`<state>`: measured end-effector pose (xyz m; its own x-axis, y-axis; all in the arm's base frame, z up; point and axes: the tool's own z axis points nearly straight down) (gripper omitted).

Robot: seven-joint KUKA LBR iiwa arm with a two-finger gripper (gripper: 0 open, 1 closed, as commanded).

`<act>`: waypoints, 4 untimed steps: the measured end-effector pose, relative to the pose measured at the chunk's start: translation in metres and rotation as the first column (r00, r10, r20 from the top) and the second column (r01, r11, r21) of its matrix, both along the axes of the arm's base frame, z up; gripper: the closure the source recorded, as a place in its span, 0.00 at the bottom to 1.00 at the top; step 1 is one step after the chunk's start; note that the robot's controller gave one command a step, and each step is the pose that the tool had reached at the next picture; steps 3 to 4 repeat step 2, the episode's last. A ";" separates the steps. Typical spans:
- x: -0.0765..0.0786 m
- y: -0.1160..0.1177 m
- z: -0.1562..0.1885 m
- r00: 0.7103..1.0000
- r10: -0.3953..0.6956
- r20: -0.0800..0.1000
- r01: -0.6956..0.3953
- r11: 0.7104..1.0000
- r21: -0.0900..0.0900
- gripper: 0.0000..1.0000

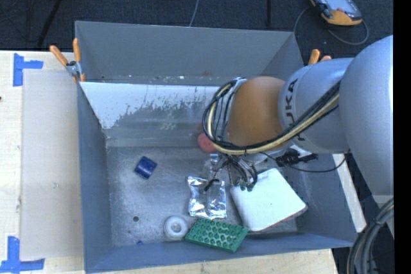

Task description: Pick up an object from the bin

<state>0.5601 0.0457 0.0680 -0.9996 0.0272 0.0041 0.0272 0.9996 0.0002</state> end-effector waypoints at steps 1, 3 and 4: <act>0.001 0.000 0.019 1.000 -0.003 0.006 0.003 1.000 0.000 1.00; 0.002 -0.001 0.062 1.000 -0.006 0.008 0.006 1.000 0.000 1.00; 0.002 -0.001 0.062 1.000 -0.006 0.008 0.006 1.000 0.000 1.00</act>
Offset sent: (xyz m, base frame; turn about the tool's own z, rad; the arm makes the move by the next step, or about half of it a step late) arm 0.0000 -0.0001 0.0182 0.0000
